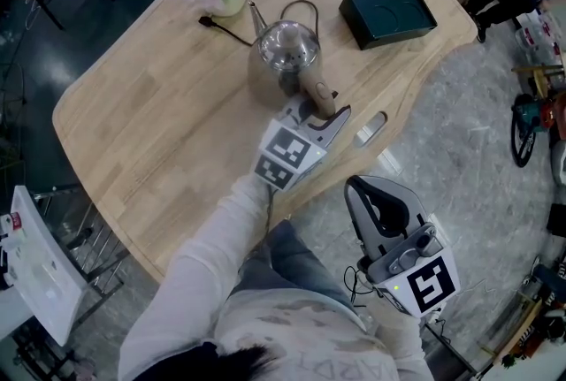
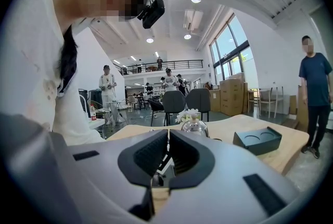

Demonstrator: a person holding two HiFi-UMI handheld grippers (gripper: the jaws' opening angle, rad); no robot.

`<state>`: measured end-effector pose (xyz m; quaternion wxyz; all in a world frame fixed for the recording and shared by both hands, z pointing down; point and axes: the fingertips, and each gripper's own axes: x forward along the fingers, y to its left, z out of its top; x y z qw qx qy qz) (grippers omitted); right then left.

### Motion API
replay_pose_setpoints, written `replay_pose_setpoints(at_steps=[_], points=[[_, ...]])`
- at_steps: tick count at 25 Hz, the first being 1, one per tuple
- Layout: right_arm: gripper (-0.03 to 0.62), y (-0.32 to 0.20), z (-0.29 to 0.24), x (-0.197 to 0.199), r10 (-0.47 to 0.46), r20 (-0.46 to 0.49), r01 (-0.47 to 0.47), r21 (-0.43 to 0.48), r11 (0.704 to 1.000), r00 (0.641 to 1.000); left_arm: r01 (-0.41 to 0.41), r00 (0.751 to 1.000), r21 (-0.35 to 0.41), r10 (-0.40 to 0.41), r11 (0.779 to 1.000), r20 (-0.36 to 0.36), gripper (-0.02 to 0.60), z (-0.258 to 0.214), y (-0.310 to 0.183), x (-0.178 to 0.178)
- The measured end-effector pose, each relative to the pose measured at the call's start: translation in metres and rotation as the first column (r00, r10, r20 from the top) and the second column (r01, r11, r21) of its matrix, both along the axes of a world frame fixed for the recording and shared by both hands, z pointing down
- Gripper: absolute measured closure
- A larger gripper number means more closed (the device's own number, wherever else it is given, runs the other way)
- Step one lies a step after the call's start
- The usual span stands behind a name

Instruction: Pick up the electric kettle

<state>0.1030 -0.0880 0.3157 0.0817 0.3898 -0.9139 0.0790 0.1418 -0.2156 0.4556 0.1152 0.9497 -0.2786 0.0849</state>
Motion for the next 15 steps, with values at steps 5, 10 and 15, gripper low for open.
replay_pose_setpoints(at_steps=[5,10,15], points=[[0.576,0.003,-0.001,0.001,0.0,-0.002,0.0,0.003,1.0,1.0,-0.008,1.0,-0.007,0.008,1.0,-0.01,0.453,-0.005,0.001,-0.003],[0.576,0.004,-0.002,-0.001,-0.004,-0.004,0.004,0.004,1.0,1.0,-0.031,1.0,-0.005,0.031,1.0,0.0,0.453,-0.008,0.004,-0.008],[0.576,0.006,-0.003,-0.004,-0.014,-0.002,0.014,0.005,1.0,1.0,-0.026,0.999,-0.01,0.025,1.0,-0.034,0.453,-0.021,0.007,-0.017]])
